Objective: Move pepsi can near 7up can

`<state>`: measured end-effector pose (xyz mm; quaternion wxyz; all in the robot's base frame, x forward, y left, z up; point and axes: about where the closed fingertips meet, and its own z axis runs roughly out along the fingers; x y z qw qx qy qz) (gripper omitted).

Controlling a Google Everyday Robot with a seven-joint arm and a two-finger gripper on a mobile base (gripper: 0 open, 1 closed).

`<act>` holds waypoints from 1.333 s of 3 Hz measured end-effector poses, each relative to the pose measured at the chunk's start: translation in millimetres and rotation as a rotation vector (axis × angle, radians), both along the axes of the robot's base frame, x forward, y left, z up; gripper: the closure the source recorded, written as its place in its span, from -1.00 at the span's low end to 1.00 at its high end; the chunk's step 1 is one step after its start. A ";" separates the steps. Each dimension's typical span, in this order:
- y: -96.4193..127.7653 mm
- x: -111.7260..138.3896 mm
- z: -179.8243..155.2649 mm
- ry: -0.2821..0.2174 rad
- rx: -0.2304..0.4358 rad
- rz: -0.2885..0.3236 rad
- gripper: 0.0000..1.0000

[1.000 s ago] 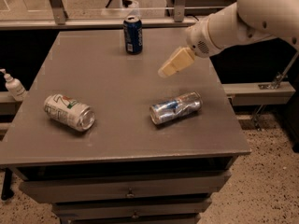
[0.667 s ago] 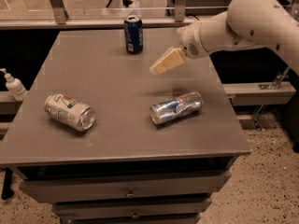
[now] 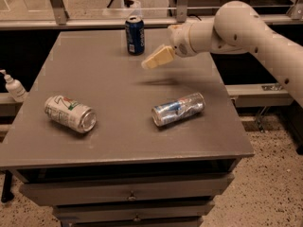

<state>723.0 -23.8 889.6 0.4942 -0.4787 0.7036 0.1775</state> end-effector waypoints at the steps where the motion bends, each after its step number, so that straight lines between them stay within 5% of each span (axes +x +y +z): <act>1: 13.9 18.9 2.1 -0.022 0.039 0.011 -1.00; 3: 56.1 61.3 0.1 -0.018 0.143 0.015 -1.00; 4: 71.8 80.8 -1.0 0.000 0.175 -0.003 -0.67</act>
Offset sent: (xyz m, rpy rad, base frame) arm 0.0636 0.0529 0.0065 0.1626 -0.0387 0.0282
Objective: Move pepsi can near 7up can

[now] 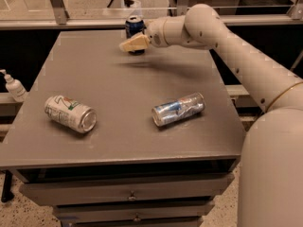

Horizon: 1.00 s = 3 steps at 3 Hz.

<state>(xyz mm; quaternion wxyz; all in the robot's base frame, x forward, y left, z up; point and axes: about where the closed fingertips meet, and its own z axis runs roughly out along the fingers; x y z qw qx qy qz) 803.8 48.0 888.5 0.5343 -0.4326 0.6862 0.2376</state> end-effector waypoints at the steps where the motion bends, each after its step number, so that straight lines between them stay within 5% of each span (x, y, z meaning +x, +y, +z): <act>1: 10.0 6.0 -2.9 0.029 0.030 -0.003 -0.20; 3: 1.0 -2.9 0.2 0.060 0.090 0.016 0.72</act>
Offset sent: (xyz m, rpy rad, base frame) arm 0.0095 -0.0005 -0.0039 0.0833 0.0583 -0.0273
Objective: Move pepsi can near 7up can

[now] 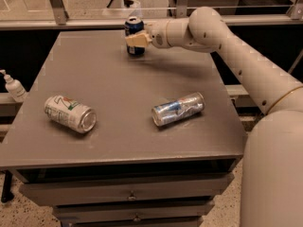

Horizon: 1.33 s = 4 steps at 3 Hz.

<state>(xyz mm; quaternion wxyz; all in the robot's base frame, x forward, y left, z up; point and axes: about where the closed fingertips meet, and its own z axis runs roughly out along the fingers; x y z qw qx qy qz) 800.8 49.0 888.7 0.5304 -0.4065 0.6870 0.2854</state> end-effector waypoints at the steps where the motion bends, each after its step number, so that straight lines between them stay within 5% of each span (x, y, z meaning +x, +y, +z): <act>1: -5.9 -35.1 11.2 0.020 0.017 0.067 1.00; 4: 1.3 -178.5 8.7 0.082 0.002 0.413 1.00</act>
Offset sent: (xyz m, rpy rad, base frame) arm -0.1466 -0.0195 0.0285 0.0514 0.1026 0.2886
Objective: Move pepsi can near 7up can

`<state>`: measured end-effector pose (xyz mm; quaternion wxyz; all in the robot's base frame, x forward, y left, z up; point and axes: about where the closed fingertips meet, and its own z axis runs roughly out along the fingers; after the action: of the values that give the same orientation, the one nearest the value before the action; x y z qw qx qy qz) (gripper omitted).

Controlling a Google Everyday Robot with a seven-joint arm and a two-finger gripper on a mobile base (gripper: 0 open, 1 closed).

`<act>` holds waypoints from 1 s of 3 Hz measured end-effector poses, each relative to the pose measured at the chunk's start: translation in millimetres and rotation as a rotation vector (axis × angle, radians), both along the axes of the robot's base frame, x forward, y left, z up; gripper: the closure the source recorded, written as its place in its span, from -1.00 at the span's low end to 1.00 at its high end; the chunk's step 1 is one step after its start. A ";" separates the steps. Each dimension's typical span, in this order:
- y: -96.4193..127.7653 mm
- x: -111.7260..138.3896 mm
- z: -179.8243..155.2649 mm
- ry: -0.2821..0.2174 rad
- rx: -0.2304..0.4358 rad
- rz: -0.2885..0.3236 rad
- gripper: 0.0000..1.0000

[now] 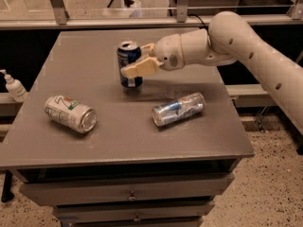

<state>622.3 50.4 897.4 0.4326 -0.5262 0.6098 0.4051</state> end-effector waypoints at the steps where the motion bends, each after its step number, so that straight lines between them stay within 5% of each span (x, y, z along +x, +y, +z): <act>1: 15.8 -32.0 -4.2 -0.023 0.002 0.137 1.00; 3: 52.5 -77.3 -3.6 -0.108 0.011 0.362 1.00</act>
Offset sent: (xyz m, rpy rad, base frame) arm -0.0894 0.0523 -0.0026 0.0340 -0.1161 0.4173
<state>545.0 102.9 893.8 0.3877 -0.6459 0.4787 0.4509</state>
